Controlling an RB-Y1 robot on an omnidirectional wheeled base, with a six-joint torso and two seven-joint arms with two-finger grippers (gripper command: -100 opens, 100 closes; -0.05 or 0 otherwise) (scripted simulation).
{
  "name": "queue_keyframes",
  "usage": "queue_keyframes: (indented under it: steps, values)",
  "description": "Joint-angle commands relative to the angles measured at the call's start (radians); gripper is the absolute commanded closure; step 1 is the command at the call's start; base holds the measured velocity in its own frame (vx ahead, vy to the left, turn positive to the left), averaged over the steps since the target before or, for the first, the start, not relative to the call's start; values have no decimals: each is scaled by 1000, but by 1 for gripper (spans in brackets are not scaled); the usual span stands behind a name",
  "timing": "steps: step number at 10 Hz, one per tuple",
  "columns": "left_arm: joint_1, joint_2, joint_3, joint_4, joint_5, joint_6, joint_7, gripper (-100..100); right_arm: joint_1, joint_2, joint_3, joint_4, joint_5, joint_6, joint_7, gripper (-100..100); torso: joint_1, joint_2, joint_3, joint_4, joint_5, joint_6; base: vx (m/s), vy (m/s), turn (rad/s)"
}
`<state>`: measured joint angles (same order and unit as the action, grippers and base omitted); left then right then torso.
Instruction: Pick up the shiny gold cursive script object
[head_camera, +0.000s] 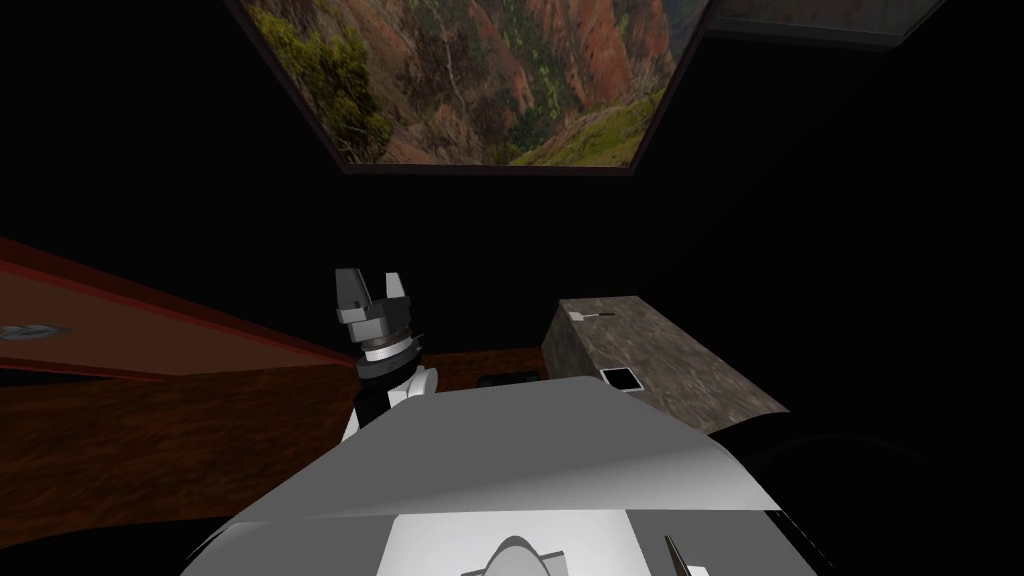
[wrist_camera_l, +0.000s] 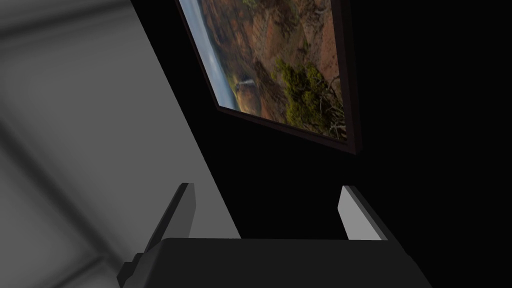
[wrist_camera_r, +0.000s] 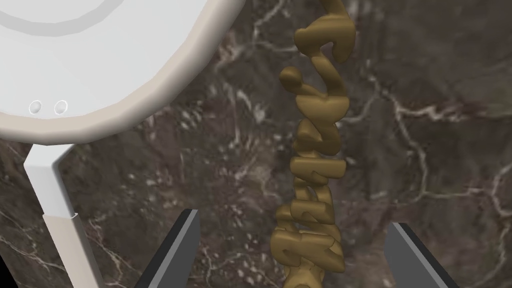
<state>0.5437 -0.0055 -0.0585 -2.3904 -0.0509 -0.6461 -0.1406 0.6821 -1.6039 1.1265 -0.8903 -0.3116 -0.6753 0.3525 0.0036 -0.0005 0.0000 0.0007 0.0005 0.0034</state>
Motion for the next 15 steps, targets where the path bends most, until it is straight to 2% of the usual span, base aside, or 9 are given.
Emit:
queue_keyframes:
  steps: [1, 4, 6, 7, 11, 12, 13, 14, 15]
  values:
    - [0, 0, 0, 0, 0, 0, 0, 0, -6, 8, -10, 27, 50, -6, -50, -100, 0, 0, 0, 0, 0, 0, -27, 35, 21]
    - [0, 0, 0, 0, 0, 0, 0, 0, -21, 32, -28, 83, 130, -19, -125, -100, 0, 0, 0, 0, 0, 0, -21, 27, 17]
    - [0, 0, 0, 0, 0, 0, 0, 0, -20, 31, -27, 80, 128, -18, -124, -100, -1, -1, 0, 0, 0, 0, -6, 7, -3]
    - [0, 0, 0, 0, 0, 0, 0, 0, -20, 31, -27, 80, 130, -19, -128, 100, -1, -1, -1, 0, 0, 0, 0, 0, 0]
    - [0, 0, 0, 0, 0, 0, 0, 0, -20, 31, -28, 80, 130, -19, -128, 100, -3, -2, -1, 0, -1, 0, 0, 0, 0]
    - [0, 0, 0, 0, 0, 0, 0, 0, -20, 31, -28, 80, 130, -19, -128, 0, -3, -2, -1, 0, -1, 0, 0, 0, 0]
    - [0, 0, 0, 0, 0, 0, 0, 0, -6, 8, -10, 30, 80, -6, -78, 100, -3, -2, -1, 0, -1, 0, 22, -36, -26]
    - [0, 0, 0, 0, 0, 0, 0, 0, -6, 8, -10, 27, 61, -6, -62, 100, -4, -3, -2, -1, -1, 1, 28, -42, -29]
    - [0, 0, 0, 0, 0, 0, 0, 0, 10, -16, 9, -25, 22, 8, -26, 100, -5, -3, -2, -1, -1, 0, 45, -47, -36]
